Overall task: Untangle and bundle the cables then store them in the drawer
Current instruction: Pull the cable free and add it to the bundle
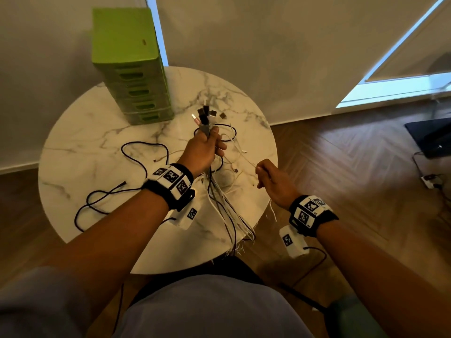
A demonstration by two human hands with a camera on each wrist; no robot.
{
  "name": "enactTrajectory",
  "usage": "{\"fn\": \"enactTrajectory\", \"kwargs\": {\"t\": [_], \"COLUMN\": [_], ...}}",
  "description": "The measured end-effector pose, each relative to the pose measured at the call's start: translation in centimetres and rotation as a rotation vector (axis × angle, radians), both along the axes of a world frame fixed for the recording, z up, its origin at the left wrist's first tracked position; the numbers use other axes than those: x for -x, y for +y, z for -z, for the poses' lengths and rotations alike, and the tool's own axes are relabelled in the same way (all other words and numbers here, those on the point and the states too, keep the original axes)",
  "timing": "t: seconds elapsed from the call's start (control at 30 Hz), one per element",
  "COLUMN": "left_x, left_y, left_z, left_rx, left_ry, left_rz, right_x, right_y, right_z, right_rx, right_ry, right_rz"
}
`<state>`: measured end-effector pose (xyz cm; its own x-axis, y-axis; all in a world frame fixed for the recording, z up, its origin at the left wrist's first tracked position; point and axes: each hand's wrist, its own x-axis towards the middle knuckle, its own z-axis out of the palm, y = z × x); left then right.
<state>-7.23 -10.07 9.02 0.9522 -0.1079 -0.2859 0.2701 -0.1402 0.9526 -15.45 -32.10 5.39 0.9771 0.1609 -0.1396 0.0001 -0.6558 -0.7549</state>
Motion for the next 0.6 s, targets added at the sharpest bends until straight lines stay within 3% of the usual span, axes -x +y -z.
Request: {"fn": "enactTrajectory", "kwargs": {"t": [0.07,0.23,0.37,0.47,0.53,0.6], "left_x": [-0.3,-0.5,0.2,1.0,1.7,2.5], "left_y": [0.8,2.5,3.0,3.3,3.2,3.0], "left_z": [-0.2,-1.8,-2.7,-3.4,-3.9,-4.5], "left_rx": [0.091,0.375,0.48,0.532,0.54,0.493], "left_ry": [0.024,0.068,0.097,0.133,0.16,0.115], "left_rz": [-0.045,-0.042,-0.001,0.038,0.083,0.156], "right_x": [0.3,3.5,4.0,1.8,0.0,-1.2], "right_y": [-1.4,-4.6,-3.2,-1.3,1.1,4.7], "right_z": [0.7,3.3,0.8,-1.7,-3.3,-5.1], "right_rx": [0.023,0.443,0.604,0.491,0.289,0.088], "right_ry": [0.044,0.481,0.612,0.444,0.287,0.234], "right_rz": [0.004,-0.231,-0.353,-0.288,-0.227,-0.286]}}
